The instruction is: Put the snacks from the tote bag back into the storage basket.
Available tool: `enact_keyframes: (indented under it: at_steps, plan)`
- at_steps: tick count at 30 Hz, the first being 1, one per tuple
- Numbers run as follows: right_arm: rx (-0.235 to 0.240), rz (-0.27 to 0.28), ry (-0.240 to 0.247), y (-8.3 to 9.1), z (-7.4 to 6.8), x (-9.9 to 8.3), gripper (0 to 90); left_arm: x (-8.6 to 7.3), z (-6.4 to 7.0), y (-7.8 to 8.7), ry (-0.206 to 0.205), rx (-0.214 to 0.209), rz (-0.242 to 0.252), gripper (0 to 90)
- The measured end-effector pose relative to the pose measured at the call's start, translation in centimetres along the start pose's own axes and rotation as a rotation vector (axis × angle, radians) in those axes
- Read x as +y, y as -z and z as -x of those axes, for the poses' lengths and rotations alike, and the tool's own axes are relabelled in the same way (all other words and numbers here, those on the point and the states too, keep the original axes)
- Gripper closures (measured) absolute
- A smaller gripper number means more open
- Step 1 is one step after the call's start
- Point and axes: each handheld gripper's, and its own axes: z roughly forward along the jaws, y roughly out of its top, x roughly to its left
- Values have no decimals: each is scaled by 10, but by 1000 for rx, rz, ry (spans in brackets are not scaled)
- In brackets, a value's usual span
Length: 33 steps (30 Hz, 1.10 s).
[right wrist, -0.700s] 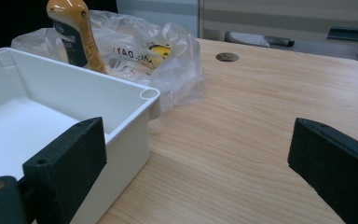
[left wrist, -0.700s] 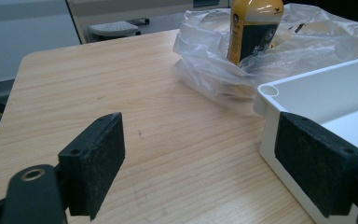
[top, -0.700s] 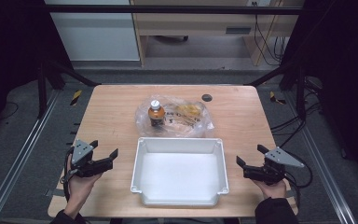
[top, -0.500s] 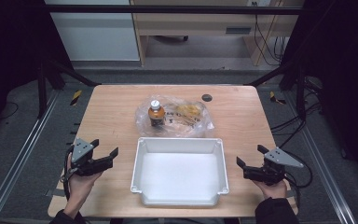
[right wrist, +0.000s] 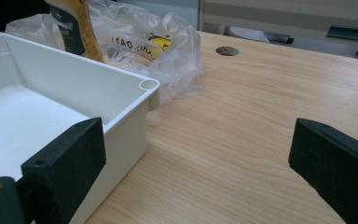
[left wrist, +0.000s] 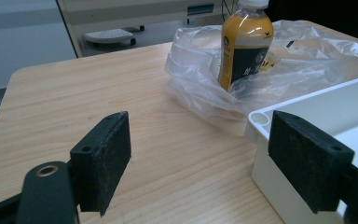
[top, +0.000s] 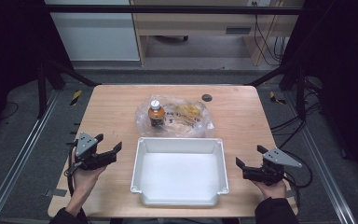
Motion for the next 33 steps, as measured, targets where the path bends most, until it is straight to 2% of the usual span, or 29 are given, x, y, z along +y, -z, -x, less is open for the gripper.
enact_keyframes:
  at_steps: [13, 21, 33]
  plan:
    - [2, -12, 8, -1, -2, 1, 43, 19, 4, -14, -15, -16, 28, 234]
    - [1, -11, 5, 0, -1, 1, 43, 28, 6, -20, -6, -24, 43, 243]
    - [-1, -11, 4, 0, -1, 1, 44, 38, 18, -35, -45, -22, 35, 252]
